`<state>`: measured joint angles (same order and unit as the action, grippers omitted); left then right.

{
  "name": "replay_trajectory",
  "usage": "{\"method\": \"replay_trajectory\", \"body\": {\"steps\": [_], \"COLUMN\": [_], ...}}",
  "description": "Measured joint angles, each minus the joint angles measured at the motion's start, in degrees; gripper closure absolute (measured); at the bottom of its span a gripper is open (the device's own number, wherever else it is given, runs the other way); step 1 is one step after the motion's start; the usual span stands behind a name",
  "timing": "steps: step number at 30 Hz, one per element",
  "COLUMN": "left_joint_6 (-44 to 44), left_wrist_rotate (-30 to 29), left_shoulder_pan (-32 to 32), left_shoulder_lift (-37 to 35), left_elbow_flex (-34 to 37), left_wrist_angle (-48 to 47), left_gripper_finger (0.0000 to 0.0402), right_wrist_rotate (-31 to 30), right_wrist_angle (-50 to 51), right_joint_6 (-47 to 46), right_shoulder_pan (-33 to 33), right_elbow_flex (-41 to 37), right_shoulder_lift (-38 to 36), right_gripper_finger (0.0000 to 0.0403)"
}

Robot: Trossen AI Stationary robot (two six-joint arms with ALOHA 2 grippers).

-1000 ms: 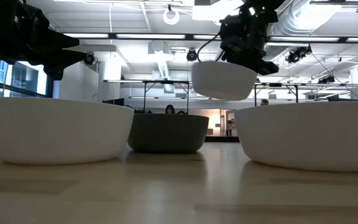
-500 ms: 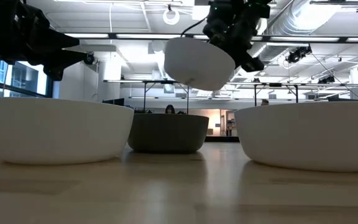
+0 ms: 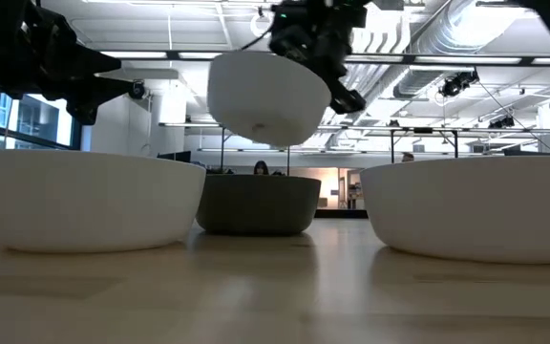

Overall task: Nest bowls inside each other
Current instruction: Stack the white bowl on top of the dark gray bowl

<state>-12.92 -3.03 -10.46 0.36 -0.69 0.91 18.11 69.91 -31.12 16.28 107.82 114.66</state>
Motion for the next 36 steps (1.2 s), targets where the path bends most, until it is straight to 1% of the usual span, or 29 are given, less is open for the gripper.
{"method": "replay_trajectory", "body": {"steps": [4, 6, 10, 14, 23, 32, 36], "left_joint_6": [-0.01, 0.0, 0.01, 0.01, 2.05, 2.13, 2.13], "left_wrist_rotate": [0.02, 0.02, 0.04, 0.92, 1.33, 1.32, 1.33], "left_shoulder_pan": [0.0, 0.0, 0.0, 0.0, 0.0, 0.0, 0.0], "left_shoulder_lift": [0.0, 0.0, 0.0, 0.0, 0.0, 0.0, 0.0], "left_elbow_flex": [0.0, 0.0, 0.0, 0.0, 0.0, 0.0, 0.0], "left_wrist_angle": [-0.02, -0.02, -0.04, -0.16, -0.26, -0.26, -0.26], "left_gripper_finger": [0.0186, 0.0186, 0.0186, 0.0186, 0.0186, 0.0186, 0.0186], "right_wrist_rotate": [-5.42, -7.03, -7.93, -7.54, -8.22, -8.42, -8.66], "right_wrist_angle": [11.88, 15.25, 15.7, 15.33, 15.58, 14.21, 12.43], "right_joint_6": [2.77, 4.15, 6.7, 8.05, 7.98, 8.12, 8.23], "right_shoulder_pan": [-1.27, -1.87, -2.83, -3.08, -3.06, -3.61, -3.75], "right_elbow_flex": [11.72, 15.72, 21.28, 25.01, 25.48, 20.99, 20.21], "right_shoulder_lift": [8.44, 12.12, 17.48, 20.07, 20.39, 20.48, 20.48], "right_gripper_finger": [0.0403, 0.0403, 0.0403, 0.0403, 0.0403, 0.0403, 0.0403]}}
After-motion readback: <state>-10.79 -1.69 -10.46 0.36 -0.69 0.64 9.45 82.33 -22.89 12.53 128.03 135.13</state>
